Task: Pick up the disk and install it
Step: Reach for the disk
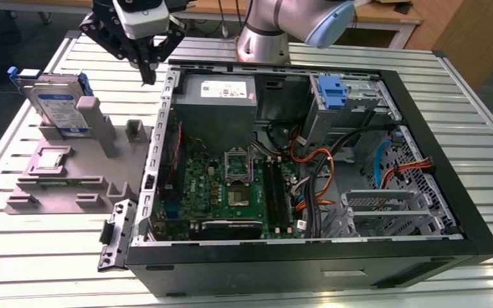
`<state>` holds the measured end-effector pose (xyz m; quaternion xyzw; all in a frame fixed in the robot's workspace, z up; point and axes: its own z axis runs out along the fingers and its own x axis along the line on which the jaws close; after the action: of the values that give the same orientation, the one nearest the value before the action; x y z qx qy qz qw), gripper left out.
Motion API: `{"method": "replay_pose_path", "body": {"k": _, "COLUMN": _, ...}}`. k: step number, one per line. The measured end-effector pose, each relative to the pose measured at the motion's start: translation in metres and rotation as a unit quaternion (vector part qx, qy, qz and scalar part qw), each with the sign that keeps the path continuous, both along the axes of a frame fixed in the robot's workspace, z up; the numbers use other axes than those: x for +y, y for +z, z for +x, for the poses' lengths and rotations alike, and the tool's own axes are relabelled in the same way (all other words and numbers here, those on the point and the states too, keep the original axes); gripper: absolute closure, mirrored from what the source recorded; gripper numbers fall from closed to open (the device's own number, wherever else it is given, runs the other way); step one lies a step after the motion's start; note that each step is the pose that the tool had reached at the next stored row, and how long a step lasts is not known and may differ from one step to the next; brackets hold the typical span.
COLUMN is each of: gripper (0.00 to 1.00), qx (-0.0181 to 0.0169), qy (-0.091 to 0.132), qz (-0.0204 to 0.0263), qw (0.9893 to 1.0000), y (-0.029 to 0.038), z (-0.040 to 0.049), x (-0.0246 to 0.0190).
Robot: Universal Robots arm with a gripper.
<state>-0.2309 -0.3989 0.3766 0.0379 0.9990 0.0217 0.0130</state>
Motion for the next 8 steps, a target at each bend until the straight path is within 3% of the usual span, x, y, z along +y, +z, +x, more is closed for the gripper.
{"method": "replay_pose_path", "body": {"k": 8, "gripper": 0.9, "qx": 0.0, "qy": 0.0, "qz": 0.0001, "qw": 1.0, "y": -0.0005, "z": -0.007, "x": 0.001}}
